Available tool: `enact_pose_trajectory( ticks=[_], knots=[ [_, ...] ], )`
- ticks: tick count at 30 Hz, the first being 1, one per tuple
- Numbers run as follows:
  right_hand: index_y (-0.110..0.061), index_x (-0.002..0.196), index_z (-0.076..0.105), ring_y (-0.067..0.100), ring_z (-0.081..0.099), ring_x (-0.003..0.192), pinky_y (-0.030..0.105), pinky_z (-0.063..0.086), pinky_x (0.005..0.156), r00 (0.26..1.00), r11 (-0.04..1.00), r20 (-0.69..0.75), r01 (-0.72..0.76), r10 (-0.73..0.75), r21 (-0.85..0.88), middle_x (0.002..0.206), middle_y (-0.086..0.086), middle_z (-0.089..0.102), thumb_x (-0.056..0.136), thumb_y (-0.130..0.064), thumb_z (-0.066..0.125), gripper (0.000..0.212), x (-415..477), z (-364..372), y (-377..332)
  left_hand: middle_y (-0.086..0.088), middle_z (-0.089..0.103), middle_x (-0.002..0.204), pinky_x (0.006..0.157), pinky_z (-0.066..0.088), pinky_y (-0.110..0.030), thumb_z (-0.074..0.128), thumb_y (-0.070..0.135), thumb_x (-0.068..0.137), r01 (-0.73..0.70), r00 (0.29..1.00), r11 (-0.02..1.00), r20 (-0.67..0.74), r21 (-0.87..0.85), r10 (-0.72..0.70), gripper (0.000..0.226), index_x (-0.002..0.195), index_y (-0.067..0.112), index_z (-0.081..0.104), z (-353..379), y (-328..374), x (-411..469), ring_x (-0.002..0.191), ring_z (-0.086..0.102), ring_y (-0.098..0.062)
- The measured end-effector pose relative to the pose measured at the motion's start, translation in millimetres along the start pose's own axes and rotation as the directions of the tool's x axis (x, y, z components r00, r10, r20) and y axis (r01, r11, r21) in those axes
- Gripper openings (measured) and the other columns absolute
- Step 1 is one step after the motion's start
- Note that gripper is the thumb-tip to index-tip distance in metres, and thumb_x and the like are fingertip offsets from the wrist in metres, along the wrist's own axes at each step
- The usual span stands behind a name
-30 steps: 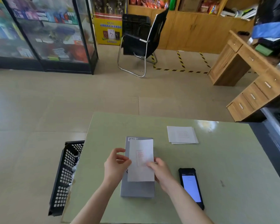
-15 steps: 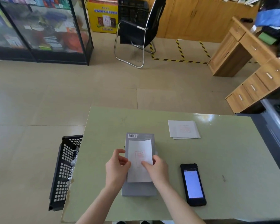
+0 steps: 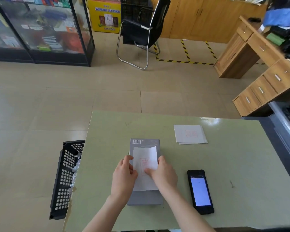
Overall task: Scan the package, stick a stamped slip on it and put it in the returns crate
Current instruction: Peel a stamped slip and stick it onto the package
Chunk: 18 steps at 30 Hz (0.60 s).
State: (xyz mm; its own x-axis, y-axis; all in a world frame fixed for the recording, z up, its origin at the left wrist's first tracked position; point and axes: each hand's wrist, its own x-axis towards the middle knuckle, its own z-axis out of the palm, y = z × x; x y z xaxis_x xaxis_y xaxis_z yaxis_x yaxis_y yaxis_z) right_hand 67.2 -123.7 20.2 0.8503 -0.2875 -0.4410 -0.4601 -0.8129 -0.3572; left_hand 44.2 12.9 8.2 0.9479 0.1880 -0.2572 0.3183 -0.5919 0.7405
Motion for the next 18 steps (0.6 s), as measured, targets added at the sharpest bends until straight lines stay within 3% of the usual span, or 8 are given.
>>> enact_pose_trajectory(
  ticks=[4,7,10,12,13,15,18],
  knots=[
    [-0.019,0.088,0.041,0.023,0.058,0.072,0.029,0.034,0.051,0.999,0.999,0.016,-0.035,0.035,-0.003,0.079,-0.005,0.057,0.065,-0.067,0.068,0.060,0.5,-6.9,14.7,0.003,0.057,0.085,0.068,0.045,-0.029,0.063,0.007,0.075,-0.027,1.000,0.996,0.008,0.081,0.026,0.046,0.118,0.019,0.056,-1.2,-1.3,1.1,0.080,0.056,-0.019],
    [-0.020,0.095,0.042,0.023,0.060,0.079,0.031,0.037,0.051,0.988,0.997,-0.138,0.056,-0.064,-0.061,0.089,-0.003,0.058,0.076,-0.061,0.064,0.050,-2.2,-3.1,25.0,-0.003,0.056,0.098,0.075,0.047,-0.034,0.069,0.018,0.073,-0.040,0.999,0.972,-0.018,0.232,0.045,0.048,0.119,0.018,0.057,-5.0,-4.8,3.1,0.095,0.055,-0.026],
    [-0.020,0.125,0.046,0.022,0.056,0.108,0.031,0.049,0.079,0.904,0.937,-0.253,0.316,-0.346,-0.151,0.122,0.002,0.053,0.091,-0.042,0.054,0.041,-3.0,3.6,29.8,-0.006,0.055,0.119,0.090,0.047,-0.037,0.071,0.021,0.075,-0.200,0.979,0.922,0.025,0.332,0.203,0.050,0.124,0.016,0.060,-6.2,-10.4,3.6,0.112,0.054,-0.031],
    [-0.018,0.145,0.032,0.023,0.035,0.138,0.036,0.036,0.109,0.855,0.863,-0.152,0.467,-0.496,-0.192,0.153,0.003,0.032,0.098,-0.035,0.042,0.052,1.0,7.6,26.2,-0.008,0.043,0.148,0.109,0.036,-0.041,0.066,0.025,0.085,-0.359,0.933,0.844,0.118,0.398,0.341,0.055,0.137,0.014,0.051,-1.1,-9.9,6.4,0.139,0.038,-0.031],
    [-0.018,0.150,0.021,0.019,0.017,0.147,0.037,0.022,0.118,0.835,0.829,-0.084,0.518,-0.543,-0.213,0.160,-0.001,0.014,0.100,-0.033,0.035,0.055,4.1,10.2,23.6,-0.006,0.026,0.158,0.116,0.024,-0.042,0.058,0.027,0.091,-0.416,0.909,0.805,0.185,0.423,0.372,0.058,0.145,0.014,0.041,2.3,-8.0,8.8,0.147,0.021,-0.027],
    [-0.020,0.152,0.001,0.013,-0.010,0.148,0.038,0.002,0.122,0.819,0.790,0.026,0.560,-0.573,-0.250,0.158,-0.008,-0.014,0.102,-0.032,0.025,0.057,11.1,16.8,21.2,0.001,-0.008,0.161,0.120,0.003,-0.041,0.033,0.032,0.101,-0.451,0.890,0.752,0.309,0.481,0.336,0.059,0.153,0.015,0.013,10.3,-6.5,13.7,0.146,-0.015,-0.022],
    [-0.022,0.149,-0.014,0.012,-0.022,0.144,0.041,-0.007,0.121,0.829,0.774,0.083,0.548,-0.553,-0.317,0.154,-0.009,-0.027,0.102,-0.036,0.018,0.059,16.7,27.2,27.0,0.001,-0.028,0.157,0.119,-0.006,-0.046,-0.019,0.049,0.090,-0.463,0.875,0.680,0.415,0.569,0.248,0.069,0.150,0.017,-0.017,17.0,-11.8,13.0,0.139,-0.033,-0.025]
  ],
)
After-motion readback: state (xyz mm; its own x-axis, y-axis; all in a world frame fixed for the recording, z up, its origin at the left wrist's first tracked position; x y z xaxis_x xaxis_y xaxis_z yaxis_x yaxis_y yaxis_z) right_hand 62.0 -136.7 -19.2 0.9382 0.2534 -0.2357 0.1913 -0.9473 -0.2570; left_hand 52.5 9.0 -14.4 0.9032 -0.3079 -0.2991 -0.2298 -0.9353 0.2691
